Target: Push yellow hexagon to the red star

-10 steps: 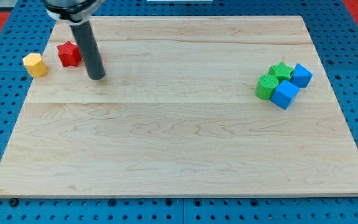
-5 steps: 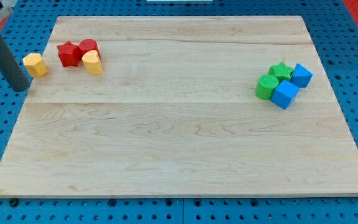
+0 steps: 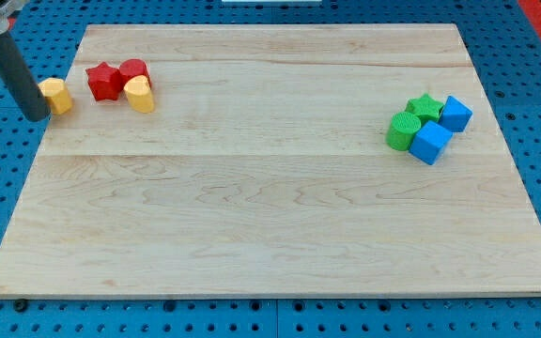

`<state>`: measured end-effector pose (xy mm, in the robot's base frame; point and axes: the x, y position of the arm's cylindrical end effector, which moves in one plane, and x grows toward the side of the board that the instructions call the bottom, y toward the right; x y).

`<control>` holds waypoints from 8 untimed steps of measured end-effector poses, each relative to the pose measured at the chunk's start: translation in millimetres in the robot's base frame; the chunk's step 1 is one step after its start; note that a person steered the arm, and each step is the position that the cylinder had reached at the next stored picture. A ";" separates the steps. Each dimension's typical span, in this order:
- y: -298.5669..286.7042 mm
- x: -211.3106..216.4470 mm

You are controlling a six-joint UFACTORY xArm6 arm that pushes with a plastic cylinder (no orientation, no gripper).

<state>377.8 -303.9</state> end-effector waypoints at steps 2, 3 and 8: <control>45.0 -17.5; 44.1 5.3; 183.7 -98.8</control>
<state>279.0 -120.2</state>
